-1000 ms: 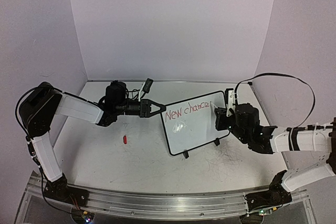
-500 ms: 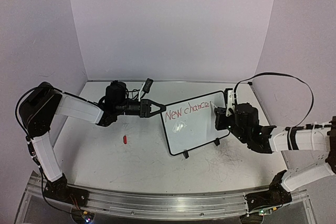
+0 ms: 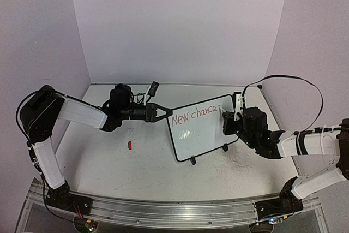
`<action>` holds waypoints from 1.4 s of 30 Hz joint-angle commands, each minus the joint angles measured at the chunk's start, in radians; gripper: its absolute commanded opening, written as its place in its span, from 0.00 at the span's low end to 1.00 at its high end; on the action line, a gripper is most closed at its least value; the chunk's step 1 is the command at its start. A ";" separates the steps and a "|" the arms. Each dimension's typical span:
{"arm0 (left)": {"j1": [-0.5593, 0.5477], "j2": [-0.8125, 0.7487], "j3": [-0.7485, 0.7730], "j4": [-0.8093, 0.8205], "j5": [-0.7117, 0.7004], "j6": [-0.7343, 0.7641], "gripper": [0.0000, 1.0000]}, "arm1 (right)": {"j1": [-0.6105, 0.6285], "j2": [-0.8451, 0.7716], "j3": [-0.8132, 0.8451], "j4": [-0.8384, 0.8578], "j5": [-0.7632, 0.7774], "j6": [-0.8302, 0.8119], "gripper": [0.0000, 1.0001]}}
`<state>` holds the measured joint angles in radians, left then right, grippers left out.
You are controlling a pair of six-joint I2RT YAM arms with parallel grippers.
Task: Write a sentence on the whiteboard
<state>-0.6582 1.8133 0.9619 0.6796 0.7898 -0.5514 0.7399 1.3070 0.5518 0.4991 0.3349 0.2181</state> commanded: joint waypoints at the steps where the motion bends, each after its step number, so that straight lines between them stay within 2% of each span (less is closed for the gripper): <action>1: -0.012 -0.012 0.025 -0.049 0.049 -0.002 0.00 | -0.005 0.015 0.040 0.027 -0.018 -0.008 0.00; 42: -0.012 -0.012 0.026 -0.052 0.049 0.000 0.00 | -0.004 -0.011 -0.020 -0.031 -0.069 0.024 0.00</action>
<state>-0.6582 1.8133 0.9619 0.6788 0.7895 -0.5514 0.7399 1.3051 0.5461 0.5056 0.2872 0.2330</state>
